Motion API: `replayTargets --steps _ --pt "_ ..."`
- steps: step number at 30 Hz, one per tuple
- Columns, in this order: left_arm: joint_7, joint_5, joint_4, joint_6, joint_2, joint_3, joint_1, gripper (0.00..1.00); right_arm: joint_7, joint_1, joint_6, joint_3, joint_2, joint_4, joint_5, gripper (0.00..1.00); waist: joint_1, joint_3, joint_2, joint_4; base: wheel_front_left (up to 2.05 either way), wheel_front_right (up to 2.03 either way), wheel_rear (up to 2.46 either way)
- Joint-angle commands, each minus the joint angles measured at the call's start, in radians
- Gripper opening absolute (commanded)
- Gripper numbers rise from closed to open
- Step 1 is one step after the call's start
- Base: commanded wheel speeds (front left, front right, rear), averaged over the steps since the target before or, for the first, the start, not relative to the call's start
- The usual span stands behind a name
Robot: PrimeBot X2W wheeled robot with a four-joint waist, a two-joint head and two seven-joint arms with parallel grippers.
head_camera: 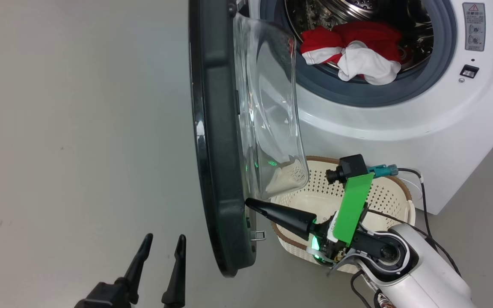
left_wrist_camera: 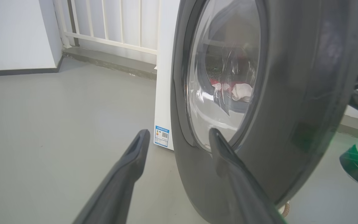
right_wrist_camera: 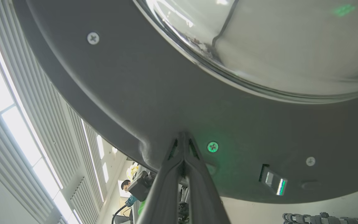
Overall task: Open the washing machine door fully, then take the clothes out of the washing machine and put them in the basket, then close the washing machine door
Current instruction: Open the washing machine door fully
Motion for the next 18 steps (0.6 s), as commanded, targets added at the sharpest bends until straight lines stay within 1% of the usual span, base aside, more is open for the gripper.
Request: replayTargets --steps 1,11,12,13,14,15,16,17,18 --pt "-0.012 0.011 -0.030 0.005 0.010 0.036 -0.010 1.00 -0.004 -0.024 0.008 0.022 0.027 -0.030 0.007 0.00 0.0000 0.001 0.0000 0.000 0.00 0.00 0.00" --pt "-0.012 0.013 -0.027 0.001 0.010 0.038 -0.004 1.00 -0.021 -0.015 0.008 0.023 0.027 -0.024 0.010 0.00 0.0000 -0.016 0.0000 -0.005 0.00 0.00 0.00" --pt "-0.012 0.014 -0.026 0.000 0.010 0.037 -0.003 1.00 -0.023 -0.010 0.008 0.019 0.027 -0.022 0.010 0.05 0.0000 -0.019 0.0000 -0.007 0.00 0.00 0.00" --pt "-0.012 0.015 -0.025 0.000 0.010 0.037 -0.002 1.00 -0.024 -0.005 0.008 0.015 0.027 -0.020 0.010 0.17 0.0000 -0.022 0.0000 -0.008 0.00 0.00 0.00" --pt "-0.012 0.016 -0.024 0.000 0.010 0.036 -0.001 1.00 -0.027 0.000 0.008 0.010 0.027 -0.017 0.006 0.35 0.0000 -0.024 0.0000 -0.009 0.00 0.00 0.00" --pt "-0.012 0.016 -0.022 -0.002 0.010 0.035 0.000 1.00 -0.029 0.006 0.008 0.005 0.027 -0.016 0.003 0.44 0.0000 -0.027 0.0000 -0.011 0.00 0.00 0.00" --pt "-0.012 0.017 -0.021 -0.003 0.010 0.036 0.001 1.00 -0.031 0.011 0.008 0.000 0.027 -0.014 -0.002 0.49 0.0000 -0.030 0.0000 -0.013 0.00 0.00 0.00" --pt "-0.012 0.018 -0.020 -0.004 0.010 0.037 0.002 1.00 -0.033 0.017 0.008 -0.005 0.027 -0.012 -0.006 0.70 0.0000 -0.031 0.0000 -0.017 0.00 0.00 0.00" --pt "-0.012 0.019 -0.020 -0.004 0.010 0.040 0.003 1.00 -0.034 0.022 0.008 -0.010 0.027 -0.011 -0.008 0.87 0.0000 -0.032 0.0000 -0.022 0.00 0.00 0.00"
